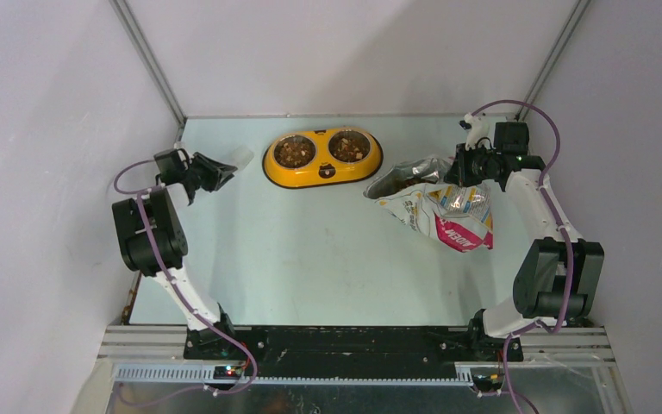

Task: Serve the pet food
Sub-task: Place the spatula at the center of the board.

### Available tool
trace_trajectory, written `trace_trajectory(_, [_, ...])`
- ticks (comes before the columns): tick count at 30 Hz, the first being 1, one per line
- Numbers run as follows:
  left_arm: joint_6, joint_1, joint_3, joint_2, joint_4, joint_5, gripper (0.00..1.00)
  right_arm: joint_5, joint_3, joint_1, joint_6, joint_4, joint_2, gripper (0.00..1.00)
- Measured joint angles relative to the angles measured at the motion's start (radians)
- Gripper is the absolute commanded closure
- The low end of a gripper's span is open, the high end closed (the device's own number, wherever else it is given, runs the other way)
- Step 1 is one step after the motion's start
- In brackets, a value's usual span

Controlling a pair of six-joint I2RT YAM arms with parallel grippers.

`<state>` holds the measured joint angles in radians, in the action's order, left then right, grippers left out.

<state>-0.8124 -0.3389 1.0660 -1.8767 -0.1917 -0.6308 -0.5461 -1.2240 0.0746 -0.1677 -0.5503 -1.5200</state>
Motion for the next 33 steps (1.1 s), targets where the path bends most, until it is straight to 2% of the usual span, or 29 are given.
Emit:
trace_trajectory(6, [0.003, 0.0, 0.0, 0.0, 0.003, 0.003, 0.67, 0.0, 0.0, 0.0, 0.0, 0.0, 0.0, 1.0])
trace_trajectory(18, [0.012, -0.002, 0.0, 0.0, 0.04, 0.026, 0.44, 0.0, 0.0, 0.0, 0.001, 0.0, 0.0, 1.0])
trace_trajectory(29, [0.04, -0.003, 0.0, 0.0, 0.068, 0.031, 0.16, 0.0, 0.0, 0.0, 0.001, 0.0, 0.0, 1.0])
trace_trajectory(30, [0.045, -0.003, 0.0, 0.001, 0.076, 0.033, 0.1, 0.0, 0.0, 0.0, 0.001, 0.0, 0.0, 1.0])
trace_trajectory(33, [0.06, -0.005, -0.004, 0.005, 0.092, 0.037, 0.02, 0.0, 0.0, 0.0, 0.001, 0.0, 0.0, 1.0])
